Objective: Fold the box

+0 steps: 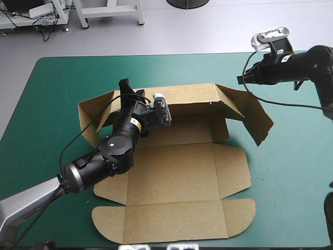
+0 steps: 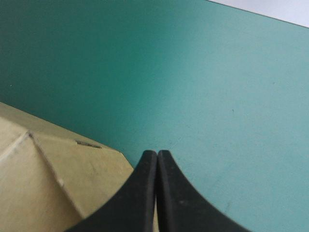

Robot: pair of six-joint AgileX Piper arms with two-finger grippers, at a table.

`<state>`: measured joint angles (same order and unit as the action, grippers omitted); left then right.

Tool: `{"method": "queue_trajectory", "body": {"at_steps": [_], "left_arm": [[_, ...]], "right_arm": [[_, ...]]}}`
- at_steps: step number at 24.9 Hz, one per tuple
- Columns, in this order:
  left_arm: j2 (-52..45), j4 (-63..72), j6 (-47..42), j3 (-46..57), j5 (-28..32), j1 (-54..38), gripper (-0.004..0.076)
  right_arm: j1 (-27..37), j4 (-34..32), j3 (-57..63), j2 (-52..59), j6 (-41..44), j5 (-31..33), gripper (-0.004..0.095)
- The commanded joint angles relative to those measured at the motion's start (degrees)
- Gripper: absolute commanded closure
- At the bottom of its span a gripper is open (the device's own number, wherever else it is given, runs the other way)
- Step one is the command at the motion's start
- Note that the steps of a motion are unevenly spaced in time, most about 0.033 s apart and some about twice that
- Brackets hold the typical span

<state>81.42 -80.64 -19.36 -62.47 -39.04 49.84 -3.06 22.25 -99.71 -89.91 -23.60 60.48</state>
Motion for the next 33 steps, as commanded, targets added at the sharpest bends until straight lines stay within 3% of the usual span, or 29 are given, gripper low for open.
{"method": "queue_trajectory", "body": {"at_steps": [1,8,14,18,24,33], "left_arm": [[-2.5,-3.4,-1.7,-1.7,2.7,-0.1,0.0733],[-1.0,-4.8,-1.3,-1.4,3.8,-0.4,0.0733],[0.8,-6.1,-4.9,-0.5,5.0,-4.4,0.0733],[1.0,-6.9,-5.1,-0.5,8.2,-4.7,0.0733],[1.9,-9.2,-5.1,-0.5,8.5,-4.8,0.0733],[2.5,-8.4,-5.5,-0.5,9.1,-8.0,0.0733]], "right_arm": [[0.6,2.3,-5.5,-2.5,-0.7,-0.3,0.0928],[0.6,4.3,-10.4,-12.0,0.6,4.7,0.0928],[0.6,5.1,-10.4,-13.2,-1.1,11.2,0.0928],[0.6,7.8,-8.2,-13.3,-1.8,11.5,0.0928],[0.6,18.1,-0.8,-13.0,-8.8,11.0,0.0928],[3.8,18.0,4.5,-9.1,-13.1,11.5,0.0928]]}}
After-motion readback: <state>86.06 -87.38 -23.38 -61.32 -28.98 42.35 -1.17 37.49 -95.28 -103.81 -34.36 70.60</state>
